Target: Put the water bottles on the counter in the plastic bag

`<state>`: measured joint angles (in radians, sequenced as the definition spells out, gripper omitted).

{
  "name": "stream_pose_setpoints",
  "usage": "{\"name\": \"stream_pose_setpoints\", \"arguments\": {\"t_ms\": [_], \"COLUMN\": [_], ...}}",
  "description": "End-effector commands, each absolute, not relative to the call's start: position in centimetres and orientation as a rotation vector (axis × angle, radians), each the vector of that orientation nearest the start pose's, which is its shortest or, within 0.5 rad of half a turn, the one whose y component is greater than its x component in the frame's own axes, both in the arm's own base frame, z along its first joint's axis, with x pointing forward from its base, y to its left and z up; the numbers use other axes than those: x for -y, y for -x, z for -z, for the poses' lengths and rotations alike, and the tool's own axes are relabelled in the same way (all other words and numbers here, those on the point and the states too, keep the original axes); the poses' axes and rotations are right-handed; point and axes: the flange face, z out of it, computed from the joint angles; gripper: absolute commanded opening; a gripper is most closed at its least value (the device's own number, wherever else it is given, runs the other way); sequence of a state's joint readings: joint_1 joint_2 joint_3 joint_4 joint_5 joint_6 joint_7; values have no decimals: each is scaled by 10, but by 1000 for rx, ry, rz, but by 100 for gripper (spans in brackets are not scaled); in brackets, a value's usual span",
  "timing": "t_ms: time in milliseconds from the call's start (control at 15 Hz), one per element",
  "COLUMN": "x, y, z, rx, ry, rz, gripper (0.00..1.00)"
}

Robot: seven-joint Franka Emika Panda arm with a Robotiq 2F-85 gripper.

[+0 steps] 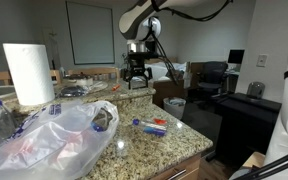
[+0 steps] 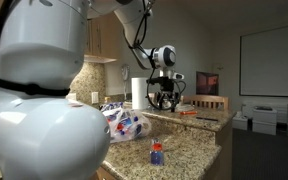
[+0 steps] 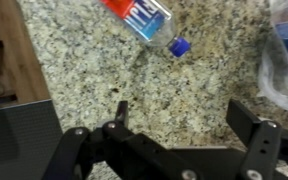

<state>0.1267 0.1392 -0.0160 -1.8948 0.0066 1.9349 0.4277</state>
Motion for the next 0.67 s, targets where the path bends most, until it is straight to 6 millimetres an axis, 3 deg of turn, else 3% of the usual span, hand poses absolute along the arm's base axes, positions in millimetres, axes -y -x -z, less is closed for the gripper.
{"name": "stream_pose_setpoints", "arguments": {"t_ms": [0, 200, 333, 600], "x": [-49, -52, -67, -102], "y": [-552, -541, -536, -538], "z": [-425, -404, -387, -378], "rx": [-426, -198, -11, 296], "ry": [3321, 3478, 3520, 3442], "rz": [-43, 3, 30, 147], "gripper": [100, 100, 100, 100]}}
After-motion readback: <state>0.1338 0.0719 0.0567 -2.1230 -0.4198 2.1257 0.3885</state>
